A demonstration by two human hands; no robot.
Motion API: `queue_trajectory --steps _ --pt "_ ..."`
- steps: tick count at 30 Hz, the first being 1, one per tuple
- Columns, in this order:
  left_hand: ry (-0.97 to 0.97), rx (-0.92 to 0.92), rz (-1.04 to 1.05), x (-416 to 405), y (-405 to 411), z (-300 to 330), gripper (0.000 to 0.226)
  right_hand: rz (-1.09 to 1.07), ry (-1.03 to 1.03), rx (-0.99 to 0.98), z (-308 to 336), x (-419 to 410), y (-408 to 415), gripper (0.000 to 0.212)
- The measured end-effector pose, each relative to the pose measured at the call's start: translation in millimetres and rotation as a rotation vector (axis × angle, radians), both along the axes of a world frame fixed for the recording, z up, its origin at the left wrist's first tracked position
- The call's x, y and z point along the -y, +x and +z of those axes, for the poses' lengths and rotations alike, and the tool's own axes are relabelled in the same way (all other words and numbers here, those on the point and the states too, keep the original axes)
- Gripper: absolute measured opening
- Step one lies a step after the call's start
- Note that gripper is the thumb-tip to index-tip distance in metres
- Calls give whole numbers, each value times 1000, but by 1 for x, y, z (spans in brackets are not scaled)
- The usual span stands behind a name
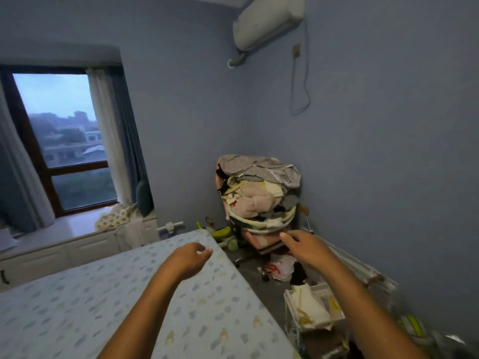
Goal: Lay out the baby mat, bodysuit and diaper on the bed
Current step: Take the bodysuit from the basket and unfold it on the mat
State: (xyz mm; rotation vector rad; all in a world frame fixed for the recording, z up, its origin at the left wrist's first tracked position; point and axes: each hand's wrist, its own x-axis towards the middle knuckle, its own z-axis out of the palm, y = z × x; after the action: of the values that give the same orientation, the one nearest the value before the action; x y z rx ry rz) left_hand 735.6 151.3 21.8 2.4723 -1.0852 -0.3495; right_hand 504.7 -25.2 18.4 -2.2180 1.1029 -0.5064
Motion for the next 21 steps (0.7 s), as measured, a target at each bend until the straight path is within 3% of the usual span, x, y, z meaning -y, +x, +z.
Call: queue_trajectory --steps 11,21 --pt "-91 -4 30 178 -171 4 44 8 5 29 -5 160 -154 59" --pt "-29 12 83 296 -204 -45 42 53 67 5 -51 275 -178 58"
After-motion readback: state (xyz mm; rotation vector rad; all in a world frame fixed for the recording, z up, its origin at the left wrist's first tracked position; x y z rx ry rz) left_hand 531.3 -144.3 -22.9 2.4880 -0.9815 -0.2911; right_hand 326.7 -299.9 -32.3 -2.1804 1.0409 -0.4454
